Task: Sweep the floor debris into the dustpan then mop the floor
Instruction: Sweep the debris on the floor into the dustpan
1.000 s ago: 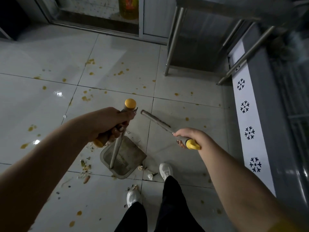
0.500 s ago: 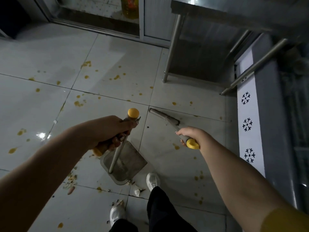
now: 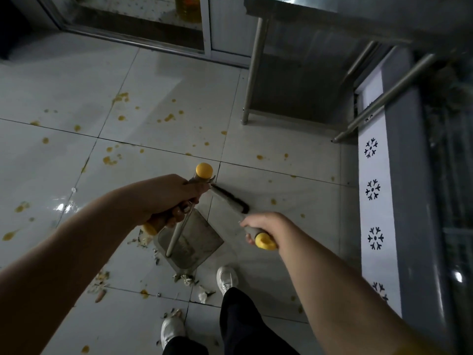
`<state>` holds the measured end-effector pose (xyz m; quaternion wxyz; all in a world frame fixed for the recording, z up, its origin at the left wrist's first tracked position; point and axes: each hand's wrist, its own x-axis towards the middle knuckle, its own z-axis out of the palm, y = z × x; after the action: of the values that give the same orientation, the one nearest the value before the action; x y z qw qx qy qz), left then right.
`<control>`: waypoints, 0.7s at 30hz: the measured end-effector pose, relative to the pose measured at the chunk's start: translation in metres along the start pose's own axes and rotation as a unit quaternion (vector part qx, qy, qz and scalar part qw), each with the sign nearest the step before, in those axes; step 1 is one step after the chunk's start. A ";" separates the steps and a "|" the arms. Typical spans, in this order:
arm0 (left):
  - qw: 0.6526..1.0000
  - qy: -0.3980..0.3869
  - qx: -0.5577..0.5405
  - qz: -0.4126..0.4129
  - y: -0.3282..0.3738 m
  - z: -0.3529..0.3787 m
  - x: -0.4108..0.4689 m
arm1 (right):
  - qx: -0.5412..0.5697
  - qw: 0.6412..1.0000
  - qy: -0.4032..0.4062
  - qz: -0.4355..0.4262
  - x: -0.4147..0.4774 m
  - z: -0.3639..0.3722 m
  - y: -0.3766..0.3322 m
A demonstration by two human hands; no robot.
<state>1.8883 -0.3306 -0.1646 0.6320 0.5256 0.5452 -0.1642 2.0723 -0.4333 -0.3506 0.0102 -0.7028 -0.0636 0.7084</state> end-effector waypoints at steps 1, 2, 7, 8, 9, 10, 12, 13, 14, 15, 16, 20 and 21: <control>1.000 -0.002 -0.001 0.002 0.001 0.001 0.000 | 0.014 0.999 -0.033 0.017 -0.001 0.003 0.000; 1.000 -0.004 -0.002 0.004 0.001 0.002 -0.001 | 0.030 0.997 -0.066 0.029 -0.004 0.003 0.000; 0.999 0.019 -0.028 0.009 0.001 -0.001 -0.009 | 0.022 0.990 -0.135 0.032 -0.020 -0.026 -0.018; 0.999 0.022 -0.028 0.005 -0.001 -0.002 -0.012 | 0.013 0.992 -0.124 0.026 -0.023 -0.030 -0.021; 0.999 0.023 -0.024 0.001 -0.003 -0.003 -0.014 | 0.005 0.994 -0.108 0.018 -0.026 -0.034 -0.024; 1.000 0.024 -0.020 -0.002 -0.005 -0.005 -0.017 | -0.002 0.996 -0.090 0.011 -0.028 -0.036 -0.026; 0.999 0.028 -0.017 -0.005 -0.011 -0.006 -0.021 | -0.004 0.998 -0.058 0.003 -0.030 -0.039 -0.032; 0.999 0.032 -0.020 -0.004 -0.014 -0.007 -0.023 | -0.001 0.999 -0.043 -0.001 -0.031 -0.039 -0.033; 0.999 0.036 -0.025 -0.002 -0.017 -0.008 -0.025 | 0.002 1.000 -0.024 -0.008 -0.031 -0.038 -0.035; 0.999 0.042 -0.033 -0.001 -0.021 -0.011 -0.027 | 0.005 1.000 -0.001 -0.017 -0.029 -0.035 -0.034; 0.998 0.043 -0.039 0.000 -0.024 -0.013 -0.029 | 0.007 0.999 0.021 -0.025 -0.027 -0.031 -0.033; 0.999 0.027 -0.030 0.004 -0.045 -0.021 -0.041 | 0.001 0.997 0.059 -0.049 -0.009 0.003 -0.014; 0.999 0.023 -0.026 0.007 -0.051 -0.022 -0.044 | -0.013 0.997 0.058 -0.049 -0.004 0.014 -0.008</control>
<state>1.8221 -0.3484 -0.1483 0.6339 0.5165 0.5600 -0.1334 2.0578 -0.4271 -0.3462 0.0394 -0.7389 -0.1062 0.6642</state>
